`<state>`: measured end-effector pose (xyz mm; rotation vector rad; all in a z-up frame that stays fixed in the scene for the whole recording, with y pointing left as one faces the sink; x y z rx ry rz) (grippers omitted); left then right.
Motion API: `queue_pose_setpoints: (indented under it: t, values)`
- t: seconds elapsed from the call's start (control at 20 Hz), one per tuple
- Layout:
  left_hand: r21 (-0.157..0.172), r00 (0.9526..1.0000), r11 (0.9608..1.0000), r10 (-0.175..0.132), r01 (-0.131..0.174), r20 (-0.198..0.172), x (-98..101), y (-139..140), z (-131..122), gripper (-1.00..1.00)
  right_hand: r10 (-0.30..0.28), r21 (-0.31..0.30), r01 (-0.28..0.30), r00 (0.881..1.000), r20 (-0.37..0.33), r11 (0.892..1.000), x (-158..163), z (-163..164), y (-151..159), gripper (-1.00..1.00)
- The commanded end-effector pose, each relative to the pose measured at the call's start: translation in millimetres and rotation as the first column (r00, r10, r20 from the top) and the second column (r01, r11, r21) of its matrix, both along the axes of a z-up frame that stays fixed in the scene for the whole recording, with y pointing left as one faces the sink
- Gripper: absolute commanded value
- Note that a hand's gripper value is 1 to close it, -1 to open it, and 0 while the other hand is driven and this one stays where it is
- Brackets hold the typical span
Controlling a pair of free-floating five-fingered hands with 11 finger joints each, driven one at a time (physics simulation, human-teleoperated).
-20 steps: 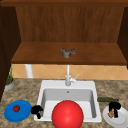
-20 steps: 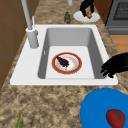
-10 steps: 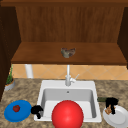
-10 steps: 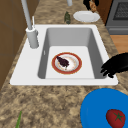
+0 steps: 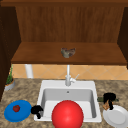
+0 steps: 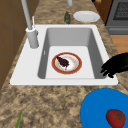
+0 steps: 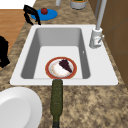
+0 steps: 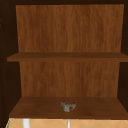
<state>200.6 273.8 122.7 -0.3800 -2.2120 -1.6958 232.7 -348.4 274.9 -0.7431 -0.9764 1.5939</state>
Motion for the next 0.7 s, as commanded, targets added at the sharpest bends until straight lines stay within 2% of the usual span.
queue_pose_setpoints:
  t: [0.0, 0.35, 0.65]
  values:
    - [0.000, 1.0000, 1.0000, 0.000, 0.000, 0.000, 0.0, 0, 0, 0.00, -0.062, 0.037, 0.062, 0.998, -0.001, 0.997, -11, 29, 9, 1.00]
    - [0.000, 1.0000, 1.0000, 0.000, 0.000, 0.000, 0.0, 0, 0, 0.00, -0.053, 0.064, 0.052, 0.999, 0.005, 0.997, -43, 85, 20, 1.00]
    - [0.000, 1.0000, 1.0000, 0.000, 0.000, 0.000, 0.0, 0, 0, 0.00, -0.044, 0.065, 0.043, 0.999, 0.005, 0.997, -71, 132, 35, 1.00]
